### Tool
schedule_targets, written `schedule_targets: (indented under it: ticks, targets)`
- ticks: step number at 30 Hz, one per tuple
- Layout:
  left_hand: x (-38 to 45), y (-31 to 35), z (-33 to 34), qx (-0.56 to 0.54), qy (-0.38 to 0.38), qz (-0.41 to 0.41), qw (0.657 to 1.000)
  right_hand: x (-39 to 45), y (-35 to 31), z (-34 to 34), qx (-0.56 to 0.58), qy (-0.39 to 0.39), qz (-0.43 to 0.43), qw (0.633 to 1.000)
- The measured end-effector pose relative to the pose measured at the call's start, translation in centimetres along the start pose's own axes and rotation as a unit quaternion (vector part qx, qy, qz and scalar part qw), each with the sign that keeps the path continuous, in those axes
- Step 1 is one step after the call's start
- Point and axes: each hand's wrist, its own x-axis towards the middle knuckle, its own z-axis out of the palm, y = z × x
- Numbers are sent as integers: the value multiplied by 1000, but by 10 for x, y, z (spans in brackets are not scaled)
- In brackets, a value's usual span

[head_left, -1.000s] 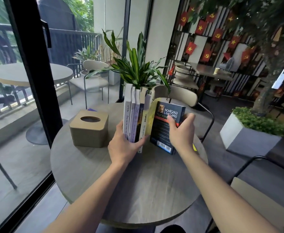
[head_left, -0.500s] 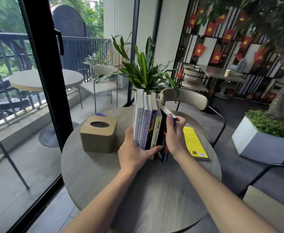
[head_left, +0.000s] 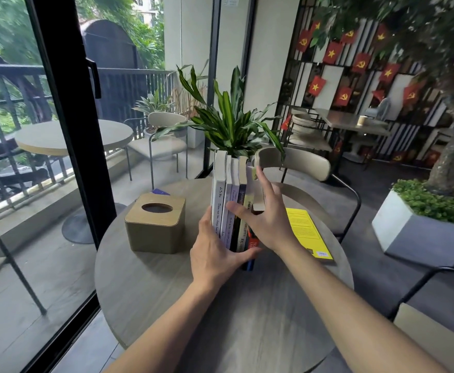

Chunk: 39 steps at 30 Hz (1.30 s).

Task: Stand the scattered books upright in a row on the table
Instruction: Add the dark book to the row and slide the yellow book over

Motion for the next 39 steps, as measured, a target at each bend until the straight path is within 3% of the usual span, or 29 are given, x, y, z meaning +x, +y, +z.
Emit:
schedule_targets:
  ticks: [9,19,23,25,27,29,32,35,39]
  targets:
    - [2,2,14,16,51,-78,996,6,8,8,-6,13,-4,1000]
    - [2,2,16,26,62,-74,995,5,11,10,-25,18,-2,1000]
    - [1,2,15,21,66,-64,996,-1,16,4,22,-12,10,1000]
    - [1,1,16,17,66,-58,996,-7,29,-2,31,17,26,999]
    - [2,0,16,11,65,-52,996,-11,47,-10,-32,81,58,995]
    - [2,-1,15,6,61,-44,997,-12,64,-22,-152,122,122,973]
    - [2,-2,15,4,57,-40,998,-13,85,-40,-284,90,260,918]
    - [2,-1,15,4,56,-40,998,-17,92,-54,-338,46,343,875]
    - [2,-2,16,4,51,-39,998,-8,108,-61,-346,-5,410,844]
